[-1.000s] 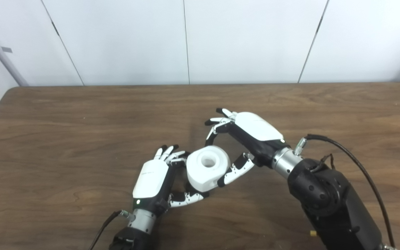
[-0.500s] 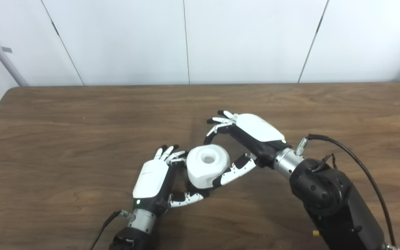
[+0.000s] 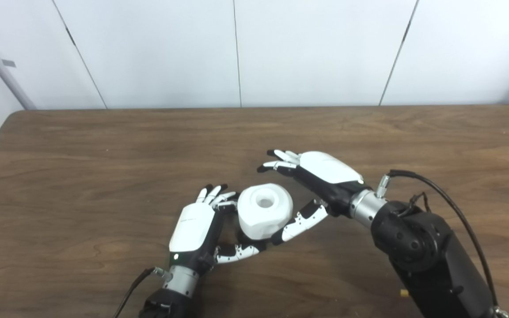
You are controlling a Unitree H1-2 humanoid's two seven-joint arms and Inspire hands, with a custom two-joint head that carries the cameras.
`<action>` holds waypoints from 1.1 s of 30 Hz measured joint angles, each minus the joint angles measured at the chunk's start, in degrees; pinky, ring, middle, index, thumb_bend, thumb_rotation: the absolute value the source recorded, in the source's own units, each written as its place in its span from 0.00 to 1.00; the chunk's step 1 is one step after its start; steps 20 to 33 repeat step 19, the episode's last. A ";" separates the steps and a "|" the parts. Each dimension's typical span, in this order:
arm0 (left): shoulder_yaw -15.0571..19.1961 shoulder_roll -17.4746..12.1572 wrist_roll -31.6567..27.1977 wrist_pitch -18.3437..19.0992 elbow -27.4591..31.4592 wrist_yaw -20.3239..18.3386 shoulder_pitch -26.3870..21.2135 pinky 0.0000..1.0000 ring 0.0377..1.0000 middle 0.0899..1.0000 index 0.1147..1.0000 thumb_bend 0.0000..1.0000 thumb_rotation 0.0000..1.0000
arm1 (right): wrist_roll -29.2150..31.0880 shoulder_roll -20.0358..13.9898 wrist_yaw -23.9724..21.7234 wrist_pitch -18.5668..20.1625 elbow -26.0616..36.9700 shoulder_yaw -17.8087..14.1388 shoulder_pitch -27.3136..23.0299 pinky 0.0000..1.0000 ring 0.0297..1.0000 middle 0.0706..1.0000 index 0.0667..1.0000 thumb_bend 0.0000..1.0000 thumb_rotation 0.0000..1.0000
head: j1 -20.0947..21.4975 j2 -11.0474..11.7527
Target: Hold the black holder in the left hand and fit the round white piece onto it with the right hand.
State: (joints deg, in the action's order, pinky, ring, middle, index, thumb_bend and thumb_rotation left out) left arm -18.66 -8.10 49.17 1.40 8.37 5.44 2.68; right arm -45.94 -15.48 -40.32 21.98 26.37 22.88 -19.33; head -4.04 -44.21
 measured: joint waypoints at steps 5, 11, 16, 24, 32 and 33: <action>0.07 -0.02 -0.01 0.00 -0.04 0.00 -0.04 1.00 0.93 0.80 0.42 0.52 0.05 | 0.13 -1.55 -0.77 0.15 1.78 -1.23 -0.01 1.00 1.00 1.00 0.89 1.00 0.43 | 0.17 0.09; 0.21 0.00 -0.06 0.18 -0.04 -0.15 -0.04 1.00 0.93 0.79 0.42 0.52 0.05 | 0.58 -3.17 -0.95 0.30 1.91 -3.08 0.33 1.00 1.00 1.00 0.88 1.00 0.45 | 0.62 0.26; 0.68 0.00 -0.34 0.25 -0.04 -0.77 -0.05 1.00 0.94 0.79 0.42 0.52 0.05 | 1.62 -4.03 -0.95 0.59 2.96 -5.34 1.51 1.00 1.00 1.00 0.88 1.00 0.46 | 0.88 0.44; 0.95 -0.02 -0.47 0.24 -0.04 -1.10 -0.06 1.00 0.94 0.80 0.42 0.52 0.05 | 1.72 -4.17 -1.02 0.92 3.02 -5.61 1.78 1.00 1.00 1.00 0.88 1.00 0.45 | 0.79 0.53; 0.95 -0.02 -0.47 0.24 -0.04 -1.10 -0.06 1.00 0.94 0.80 0.42 0.52 0.05 | 1.72 -4.17 -1.02 0.92 3.02 -5.61 1.78 1.00 1.00 1.00 0.88 1.00 0.45 | 0.79 0.53; 0.95 -0.02 -0.47 0.24 -0.04 -1.10 -0.06 1.00 0.94 0.80 0.42 0.52 0.05 | 1.72 -4.17 -1.02 0.92 3.02 -5.61 1.78 1.00 1.00 1.00 0.88 1.00 0.45 | 0.79 0.53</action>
